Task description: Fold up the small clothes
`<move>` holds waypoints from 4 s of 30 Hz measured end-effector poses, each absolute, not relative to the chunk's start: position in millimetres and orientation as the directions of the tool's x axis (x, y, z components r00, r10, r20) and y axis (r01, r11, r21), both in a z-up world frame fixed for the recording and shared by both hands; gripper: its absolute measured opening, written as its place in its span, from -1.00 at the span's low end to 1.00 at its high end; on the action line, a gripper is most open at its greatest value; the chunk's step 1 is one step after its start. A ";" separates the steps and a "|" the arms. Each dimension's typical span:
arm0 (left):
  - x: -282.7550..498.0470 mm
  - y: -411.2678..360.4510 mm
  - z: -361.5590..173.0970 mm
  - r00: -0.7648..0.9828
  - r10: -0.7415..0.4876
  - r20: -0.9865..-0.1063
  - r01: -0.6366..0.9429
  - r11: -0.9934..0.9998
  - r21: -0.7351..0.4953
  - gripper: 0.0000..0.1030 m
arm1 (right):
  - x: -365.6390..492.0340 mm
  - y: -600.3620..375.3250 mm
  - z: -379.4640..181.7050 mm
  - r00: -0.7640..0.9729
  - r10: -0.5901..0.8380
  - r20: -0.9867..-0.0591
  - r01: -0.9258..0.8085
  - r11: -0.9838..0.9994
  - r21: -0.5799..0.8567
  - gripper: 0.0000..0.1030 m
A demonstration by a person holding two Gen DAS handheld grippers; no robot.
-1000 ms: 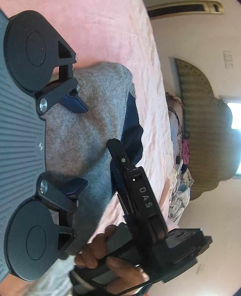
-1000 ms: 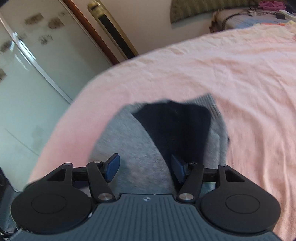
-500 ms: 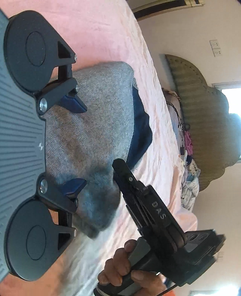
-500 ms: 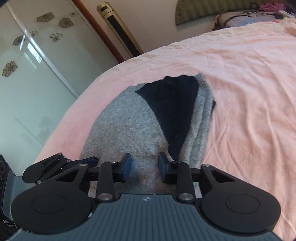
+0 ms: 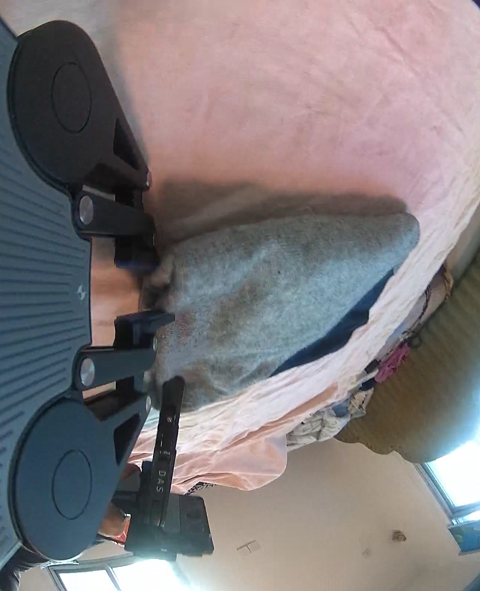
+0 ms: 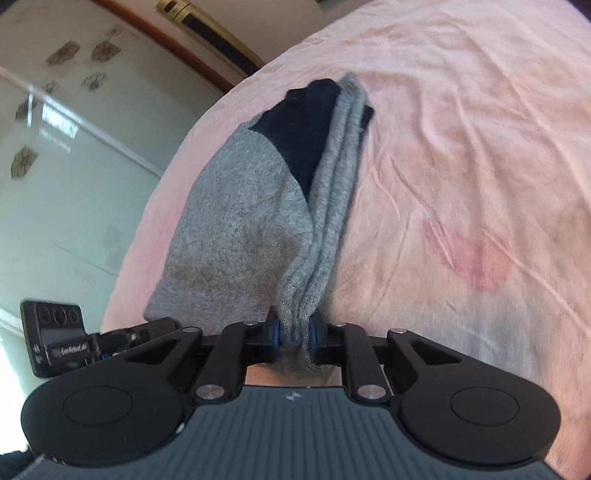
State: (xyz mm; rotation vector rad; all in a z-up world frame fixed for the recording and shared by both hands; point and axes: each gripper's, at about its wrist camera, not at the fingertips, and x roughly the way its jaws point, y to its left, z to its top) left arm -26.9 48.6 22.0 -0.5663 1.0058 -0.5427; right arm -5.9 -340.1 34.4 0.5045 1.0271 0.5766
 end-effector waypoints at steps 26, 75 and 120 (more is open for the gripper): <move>-10.1 41.1 31.2 0.531 -0.615 -0.583 0.255 0.772 -0.582 0.43 | 153.0 -336.1 30.4 0.500 0.588 -0.636 -0.118 0.774 0.623 -0.57; 2.2 -32.9 53.6 0.691 -0.398 -0.603 0.438 0.895 -0.087 -0.10 | 50.9 -277.9 81.8 0.589 0.513 -0.624 -0.312 0.857 0.410 0.32; -118.8 11.7 64.1 0.732 -0.355 -0.582 0.470 0.881 0.053 -0.85 | -29.4 -326.9 80.0 0.538 0.541 -0.647 -0.334 0.841 0.425 0.38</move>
